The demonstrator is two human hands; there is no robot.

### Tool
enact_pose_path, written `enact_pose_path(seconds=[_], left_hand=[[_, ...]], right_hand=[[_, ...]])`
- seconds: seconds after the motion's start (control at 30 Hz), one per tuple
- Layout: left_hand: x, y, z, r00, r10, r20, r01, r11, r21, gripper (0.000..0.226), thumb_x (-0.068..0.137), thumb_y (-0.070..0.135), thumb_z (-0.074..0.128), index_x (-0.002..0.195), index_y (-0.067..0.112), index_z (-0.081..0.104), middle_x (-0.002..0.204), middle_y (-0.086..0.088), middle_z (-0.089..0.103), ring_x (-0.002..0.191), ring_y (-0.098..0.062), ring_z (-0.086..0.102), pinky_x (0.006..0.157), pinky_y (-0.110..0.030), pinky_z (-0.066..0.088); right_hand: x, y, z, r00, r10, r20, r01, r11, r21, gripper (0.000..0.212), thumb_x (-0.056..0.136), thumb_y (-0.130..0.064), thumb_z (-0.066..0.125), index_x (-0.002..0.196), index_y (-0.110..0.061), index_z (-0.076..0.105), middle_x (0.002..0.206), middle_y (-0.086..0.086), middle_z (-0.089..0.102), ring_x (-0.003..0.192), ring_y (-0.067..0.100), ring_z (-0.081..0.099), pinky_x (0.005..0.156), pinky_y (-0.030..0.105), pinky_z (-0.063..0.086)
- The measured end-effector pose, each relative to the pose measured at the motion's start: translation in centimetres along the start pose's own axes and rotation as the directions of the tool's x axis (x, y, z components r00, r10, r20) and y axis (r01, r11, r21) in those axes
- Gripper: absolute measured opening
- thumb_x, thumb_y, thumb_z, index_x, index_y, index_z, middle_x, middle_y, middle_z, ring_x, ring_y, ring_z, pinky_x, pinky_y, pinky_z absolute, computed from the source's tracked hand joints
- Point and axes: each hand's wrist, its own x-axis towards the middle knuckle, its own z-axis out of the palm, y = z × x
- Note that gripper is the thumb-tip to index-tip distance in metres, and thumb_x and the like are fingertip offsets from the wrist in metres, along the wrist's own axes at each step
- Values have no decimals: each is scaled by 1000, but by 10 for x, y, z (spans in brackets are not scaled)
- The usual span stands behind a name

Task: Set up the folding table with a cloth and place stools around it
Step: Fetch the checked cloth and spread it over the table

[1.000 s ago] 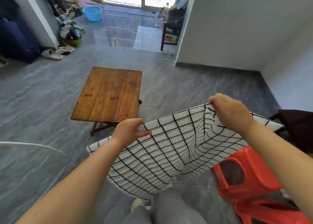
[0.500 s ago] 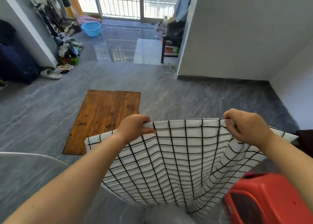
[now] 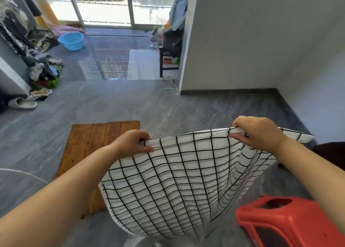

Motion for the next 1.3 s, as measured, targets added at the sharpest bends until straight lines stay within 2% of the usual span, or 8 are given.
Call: enact_pose_path(seconds=[0.1,0.17,0.3,0.47,0.63,0.87,1.2,1.3], left_hand=[[21,-10,-15,998,58,20,-58,998,2,31,75,46,75,78,18,62,63,7,51,59,-10,45,59,-30,38],[38,-12,-26,997,78,5,-78,997,29,28,77,44,73,78,19,61,63,7,52,60,-12,49,61,-32,40],[78,-7,-50,988,112,-103,-103,990,97,22,81,42,70,79,26,55,65,8,52,69,-19,52,60,-30,39],[130,11,-78,965,183,-185,-147,970,192,29,85,41,65,96,15,62,83,0,57,86,-27,58,67,-33,41],[173,15,-96,955,212,-209,-171,965,200,28,86,41,64,97,15,63,94,-4,62,90,-27,57,69,-33,39],[227,-5,-125,952,144,-269,-89,974,209,26,87,36,64,99,14,62,103,-6,63,98,-29,57,71,-32,35],[328,-41,-201,885,125,-449,-44,981,187,19,87,32,65,93,15,63,96,-4,62,91,-27,56,67,-31,34],[352,-57,-227,856,130,-500,-35,980,196,19,87,33,64,92,15,62,93,-5,61,90,-28,56,66,-32,34]], right_hand=[[13,0,-4,998,49,24,-48,998,-43,44,91,-56,36,80,-17,55,68,-7,55,52,14,54,43,15,22],[23,-1,-10,996,94,13,-93,994,-55,41,90,-52,41,78,-16,55,68,-5,55,51,16,53,42,15,21],[35,-3,-23,980,198,-20,-199,974,-105,41,90,-51,42,79,-14,55,69,-3,56,53,20,55,42,25,31],[41,-6,-30,946,317,-61,-323,919,-227,40,92,-48,40,77,-14,53,66,-3,55,51,21,53,42,19,18],[52,-1,-20,912,400,-89,-410,888,-209,37,93,-47,39,81,-15,55,69,-3,56,54,18,54,42,22,29],[99,30,22,915,383,-124,-399,906,-142,34,94,-44,43,79,-15,55,68,-2,54,54,19,55,37,32,40],[208,86,73,922,327,-206,-351,932,-92,30,91,-39,51,74,-14,53,61,-4,49,47,17,50,40,23,25],[242,95,88,922,322,-213,-340,939,-52,30,90,-40,51,75,-15,54,62,-5,50,48,16,50,41,22,25]])
